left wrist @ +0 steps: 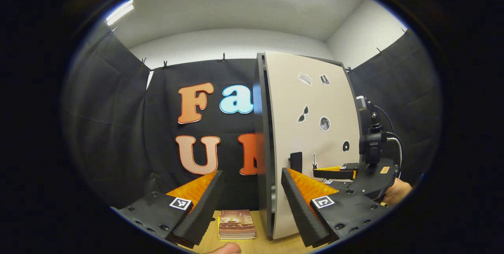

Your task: Open the cabinet door with the right hand, grasp the bottle in the cabinet with the left hand and place it on the coaster, then close the cabinet door with the right hand.

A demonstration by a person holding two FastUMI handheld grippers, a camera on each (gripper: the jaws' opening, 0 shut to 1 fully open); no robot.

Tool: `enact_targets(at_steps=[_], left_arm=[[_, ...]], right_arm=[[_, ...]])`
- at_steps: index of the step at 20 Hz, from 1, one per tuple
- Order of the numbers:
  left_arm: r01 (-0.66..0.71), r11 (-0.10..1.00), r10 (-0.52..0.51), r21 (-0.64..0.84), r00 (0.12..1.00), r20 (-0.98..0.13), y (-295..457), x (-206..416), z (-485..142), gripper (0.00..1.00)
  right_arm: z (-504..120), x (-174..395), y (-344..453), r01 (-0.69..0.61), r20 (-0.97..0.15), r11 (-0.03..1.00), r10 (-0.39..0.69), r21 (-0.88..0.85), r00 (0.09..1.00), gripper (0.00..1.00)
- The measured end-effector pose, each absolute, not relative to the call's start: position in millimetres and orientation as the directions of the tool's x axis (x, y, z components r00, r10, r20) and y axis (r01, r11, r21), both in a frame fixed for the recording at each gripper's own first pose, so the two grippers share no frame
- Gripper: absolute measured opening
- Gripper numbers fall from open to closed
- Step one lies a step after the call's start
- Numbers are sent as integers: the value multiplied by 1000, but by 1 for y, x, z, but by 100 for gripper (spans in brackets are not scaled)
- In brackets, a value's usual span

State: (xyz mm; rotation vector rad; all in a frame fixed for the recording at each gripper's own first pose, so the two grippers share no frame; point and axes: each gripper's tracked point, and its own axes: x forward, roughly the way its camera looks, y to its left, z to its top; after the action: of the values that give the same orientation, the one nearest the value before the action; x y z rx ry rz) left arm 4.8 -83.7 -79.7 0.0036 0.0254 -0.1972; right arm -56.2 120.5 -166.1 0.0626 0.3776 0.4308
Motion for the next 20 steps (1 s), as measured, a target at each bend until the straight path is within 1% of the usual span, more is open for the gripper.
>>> enact_targets(at_steps=[2,10,14,18,20], left_arm=[[201,980,-201,-3,979,-32,-83,6,-80,94],[179,984,-179,-3,983,-35,-81,9,-82,95],[171,985,-171,2,985,-32,-80,11,-82,96],[156,988,-156,6,987,-36,-80,10,-78,95],[148,989,-148,7,989,-29,-81,9,-73,95]], right_arm=[[-167,-55,121,-382,-338,913,407,142,848,75],[-169,-42,121,-346,-325,930,368,126,871,75],[-171,-42,122,-336,-345,930,368,151,864,75],[-179,-46,109,-301,-395,949,311,89,864,75],[-172,-53,101,-297,-394,951,306,86,867,76]])
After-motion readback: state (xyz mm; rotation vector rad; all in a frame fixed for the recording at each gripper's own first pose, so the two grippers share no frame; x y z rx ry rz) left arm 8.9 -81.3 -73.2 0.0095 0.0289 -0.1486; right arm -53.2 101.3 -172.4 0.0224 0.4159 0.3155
